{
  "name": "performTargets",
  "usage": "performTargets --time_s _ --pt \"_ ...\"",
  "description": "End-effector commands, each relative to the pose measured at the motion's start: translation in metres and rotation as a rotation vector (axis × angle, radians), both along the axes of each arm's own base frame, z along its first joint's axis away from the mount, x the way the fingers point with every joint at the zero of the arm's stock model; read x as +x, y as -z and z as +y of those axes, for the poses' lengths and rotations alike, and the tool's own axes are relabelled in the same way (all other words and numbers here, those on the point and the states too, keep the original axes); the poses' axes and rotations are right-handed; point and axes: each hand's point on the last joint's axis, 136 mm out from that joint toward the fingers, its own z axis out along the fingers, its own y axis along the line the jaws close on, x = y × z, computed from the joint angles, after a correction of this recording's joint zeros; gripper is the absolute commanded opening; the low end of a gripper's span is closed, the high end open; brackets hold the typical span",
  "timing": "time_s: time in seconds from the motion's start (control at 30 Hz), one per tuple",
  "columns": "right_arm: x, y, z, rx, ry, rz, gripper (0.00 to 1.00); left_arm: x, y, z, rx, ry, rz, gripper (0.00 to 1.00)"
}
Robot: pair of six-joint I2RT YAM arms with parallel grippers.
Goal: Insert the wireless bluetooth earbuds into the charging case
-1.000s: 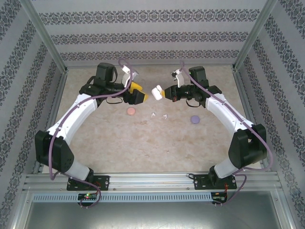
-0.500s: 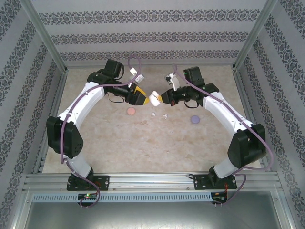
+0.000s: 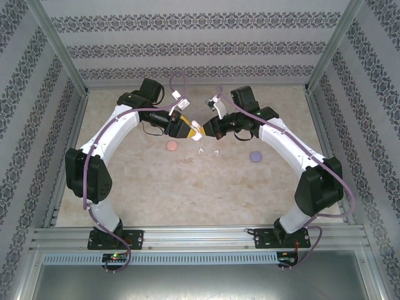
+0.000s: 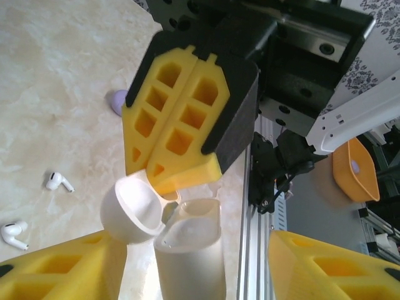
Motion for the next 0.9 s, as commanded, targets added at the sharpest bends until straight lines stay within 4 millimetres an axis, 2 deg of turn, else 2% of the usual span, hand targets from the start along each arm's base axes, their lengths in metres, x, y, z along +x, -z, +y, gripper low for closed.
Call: performTargets --time_s 0.0,0.37,0.6,0.83,0.87 --pt "-0.0002 -0.0080 0.0075 0.012 -0.027 -0.022 0.00 -0.0043 -0.0093 0.0006 -0.043 0.036 0.000 0.59" --pt "-0.0020 -0.0106 0.0123 0.018 -0.039 -0.024 0.00 -0.0013 -0.0075 -0.0013 -0.058 0.041 0.012 0.51" --pt "-0.0019 -0.0091 0.0145 0.017 -0.042 -0.019 0.00 0.0017 -0.0079 -0.0027 -0.064 0.043 0.009 0.34" --pt "0.0000 -0.0146 0.0142 0.021 -0.029 -0.029 0.00 0.0037 -0.0074 -0.0041 -0.079 0.047 0.015 0.09" --pt "0.0007 -0.0169 0.0133 0.024 -0.021 -0.031 0.06 0.0040 -0.0071 -0.0042 -0.080 0.045 0.015 0.05"
